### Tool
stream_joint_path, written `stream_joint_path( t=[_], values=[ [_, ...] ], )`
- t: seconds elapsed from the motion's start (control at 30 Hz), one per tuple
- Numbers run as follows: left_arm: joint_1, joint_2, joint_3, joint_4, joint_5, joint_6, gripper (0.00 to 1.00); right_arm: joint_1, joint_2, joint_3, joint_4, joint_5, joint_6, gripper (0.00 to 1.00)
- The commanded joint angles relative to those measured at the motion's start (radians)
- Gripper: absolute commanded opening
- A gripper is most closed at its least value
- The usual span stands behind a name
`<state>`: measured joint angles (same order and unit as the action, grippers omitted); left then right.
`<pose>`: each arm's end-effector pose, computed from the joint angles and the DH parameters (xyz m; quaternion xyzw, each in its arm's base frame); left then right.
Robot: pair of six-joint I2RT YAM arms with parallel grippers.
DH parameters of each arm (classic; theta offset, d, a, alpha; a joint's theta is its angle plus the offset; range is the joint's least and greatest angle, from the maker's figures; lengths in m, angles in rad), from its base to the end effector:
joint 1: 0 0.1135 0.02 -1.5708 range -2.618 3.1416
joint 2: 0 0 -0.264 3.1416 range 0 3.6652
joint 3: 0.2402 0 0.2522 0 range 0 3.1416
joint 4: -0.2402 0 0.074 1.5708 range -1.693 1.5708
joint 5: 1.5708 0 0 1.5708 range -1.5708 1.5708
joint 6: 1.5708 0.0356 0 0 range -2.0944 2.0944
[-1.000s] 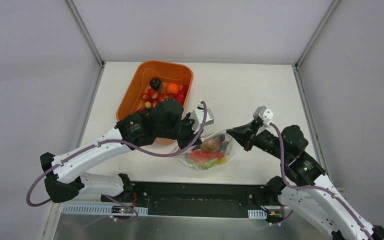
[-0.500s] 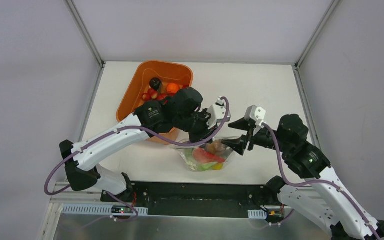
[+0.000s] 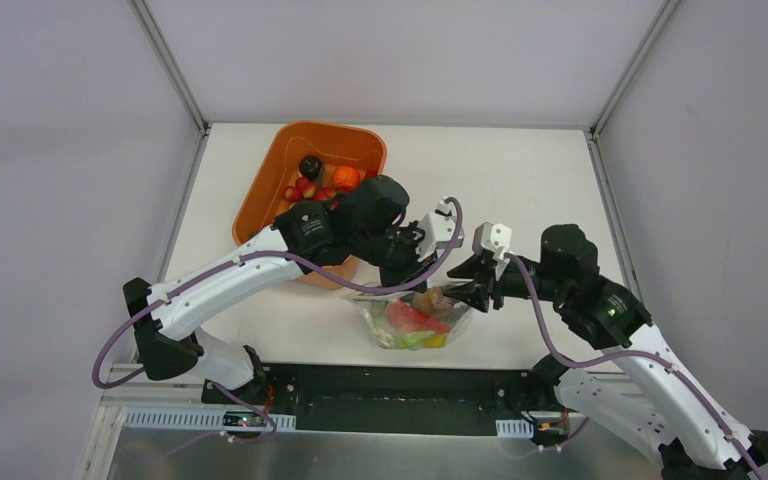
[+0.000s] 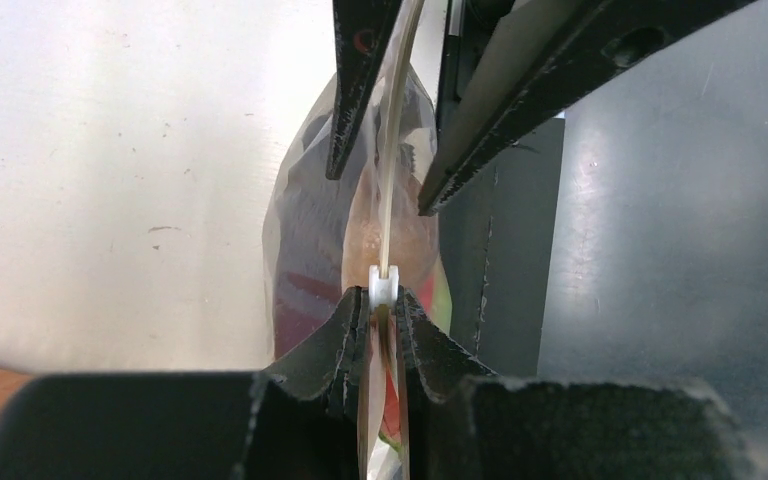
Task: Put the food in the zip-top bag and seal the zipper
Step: Zip the zipper food storage bag at the center of the board.
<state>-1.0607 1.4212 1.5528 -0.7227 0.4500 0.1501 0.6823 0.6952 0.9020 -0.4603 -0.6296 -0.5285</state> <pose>0.1348 -0.2726 0.4071 0.5758 0.6475 -0.3785 0.3253 0.0987 0.1072 0.3658 -0.5838 0.5105 0.2888 0.5614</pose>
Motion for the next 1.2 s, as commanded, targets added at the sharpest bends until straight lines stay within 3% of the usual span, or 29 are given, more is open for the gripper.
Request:
stream_joint_path(
  t=[0.0,0.43,0.73,1.17],
  values=[
    [-0.002,-0.022,0.007,0.061,0.043,0.003,0.0,-0.004,-0.006,-0.015,0.053,-0.027,-0.008,0.32],
    [0.001,-0.029,-0.035,0.085,0.02,-0.006,0.0,-0.003,-0.018,-0.063,0.109,0.006,0.053,0.0],
    [0.037,-0.109,-0.165,0.123,-0.001,-0.039,0.0,-0.003,-0.091,-0.117,0.189,0.167,0.115,0.0],
    [0.071,-0.203,-0.266,0.074,-0.079,-0.042,0.0,-0.004,-0.083,-0.137,0.226,0.263,0.146,0.0]
  ],
)
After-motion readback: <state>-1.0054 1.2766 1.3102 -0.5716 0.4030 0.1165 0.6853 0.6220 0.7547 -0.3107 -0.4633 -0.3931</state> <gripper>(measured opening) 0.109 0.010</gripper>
